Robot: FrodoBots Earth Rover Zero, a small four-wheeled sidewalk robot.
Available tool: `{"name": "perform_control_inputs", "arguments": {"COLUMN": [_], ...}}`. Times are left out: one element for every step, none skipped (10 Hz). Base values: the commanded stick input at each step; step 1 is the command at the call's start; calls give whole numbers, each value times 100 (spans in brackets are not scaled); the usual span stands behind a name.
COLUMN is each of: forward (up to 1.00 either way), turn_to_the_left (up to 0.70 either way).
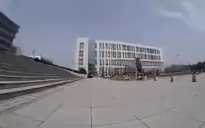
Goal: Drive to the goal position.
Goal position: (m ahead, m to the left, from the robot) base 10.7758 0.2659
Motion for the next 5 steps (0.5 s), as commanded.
{"name": "perform_control_inputs", "arguments": {"forward": [70,70,70,70,70], "turn_to_the_left": [0,0,0,0,0]}}
